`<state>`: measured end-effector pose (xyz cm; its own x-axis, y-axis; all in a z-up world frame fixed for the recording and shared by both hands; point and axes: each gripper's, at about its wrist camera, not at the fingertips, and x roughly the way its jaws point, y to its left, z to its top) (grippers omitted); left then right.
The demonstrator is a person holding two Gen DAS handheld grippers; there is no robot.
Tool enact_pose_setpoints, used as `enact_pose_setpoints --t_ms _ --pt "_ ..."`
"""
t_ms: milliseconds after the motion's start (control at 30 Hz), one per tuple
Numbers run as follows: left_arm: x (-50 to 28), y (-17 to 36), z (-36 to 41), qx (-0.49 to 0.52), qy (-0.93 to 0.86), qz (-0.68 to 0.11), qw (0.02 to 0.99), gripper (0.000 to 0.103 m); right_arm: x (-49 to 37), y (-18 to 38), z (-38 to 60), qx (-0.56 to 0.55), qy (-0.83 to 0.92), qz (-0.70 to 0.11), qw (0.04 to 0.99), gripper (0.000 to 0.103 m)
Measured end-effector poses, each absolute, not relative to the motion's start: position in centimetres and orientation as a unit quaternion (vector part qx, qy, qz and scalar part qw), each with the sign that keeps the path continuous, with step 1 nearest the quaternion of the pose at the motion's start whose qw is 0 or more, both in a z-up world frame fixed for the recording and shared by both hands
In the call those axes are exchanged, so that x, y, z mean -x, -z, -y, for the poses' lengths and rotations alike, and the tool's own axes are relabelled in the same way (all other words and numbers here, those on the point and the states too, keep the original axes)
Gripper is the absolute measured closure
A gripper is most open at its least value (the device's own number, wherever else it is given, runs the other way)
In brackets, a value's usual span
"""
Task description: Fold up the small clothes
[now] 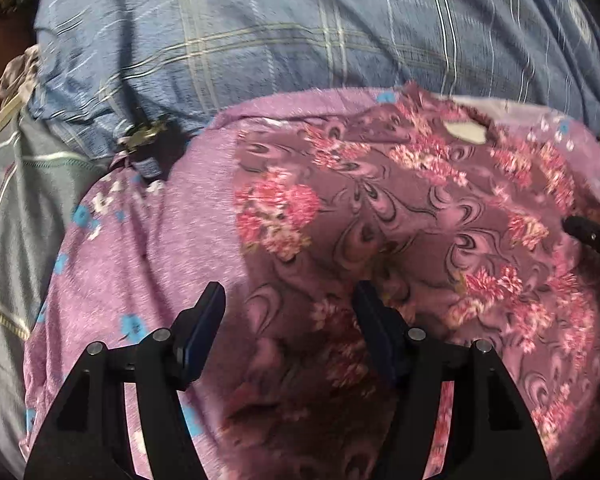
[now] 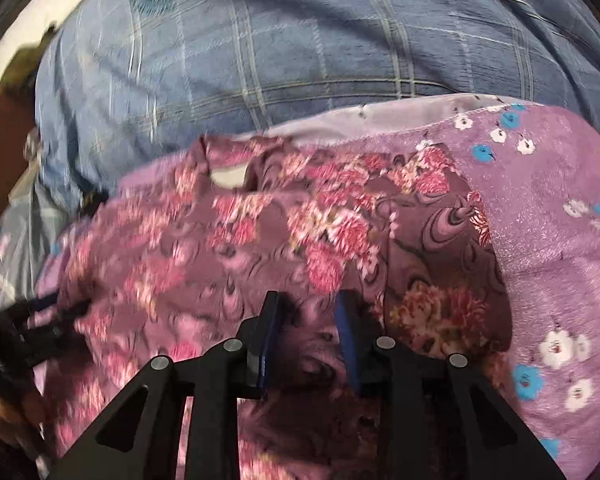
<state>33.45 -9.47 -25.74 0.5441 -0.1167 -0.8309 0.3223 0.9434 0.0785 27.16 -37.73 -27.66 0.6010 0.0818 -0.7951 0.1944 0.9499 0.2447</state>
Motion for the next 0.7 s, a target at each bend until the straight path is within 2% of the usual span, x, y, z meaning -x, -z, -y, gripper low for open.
enact_pose_setpoints --t_ms 133,167,233,300,400,567,700 --pt "-30.3 23.7 5.8 -0.097 0.111 -0.448 0.882 0.037 -23.7 25.3 39.1 -0.200 0.012 -0.410 0.890 0.071" --pt "-29.4 23.2 5.0 -0.092 0.110 -0.446 0.884 0.037 -22.4 24.7 39.3 -0.202 0.012 -0.402 0.893 0.067" --pt "-26.5 22.2 2.1 -0.068 0.105 -0.437 0.891 0.036 -18.9 23.1 40.1 -0.216 0.010 -0.375 0.902 0.058" --pt "-22.2 22.0 -0.8 -0.043 0.102 -0.434 0.894 0.036 -15.9 21.8 40.7 -0.234 0.002 -0.355 0.905 0.044" --pt "-15.8 23.2 -3.8 -0.026 0.113 -0.452 0.884 0.036 -9.9 21.0 41.2 -0.271 -0.016 -0.332 0.903 0.033" --pt "-6.9 27.0 -5.0 -0.008 0.168 -0.519 0.838 0.036 -2.0 21.9 40.1 -0.257 -0.044 -0.405 0.876 0.032" --pt "-4.5 29.5 -3.6 -0.012 0.181 -0.552 0.814 0.036 3.1 24.3 39.2 -0.254 -0.047 -0.467 0.846 0.031"
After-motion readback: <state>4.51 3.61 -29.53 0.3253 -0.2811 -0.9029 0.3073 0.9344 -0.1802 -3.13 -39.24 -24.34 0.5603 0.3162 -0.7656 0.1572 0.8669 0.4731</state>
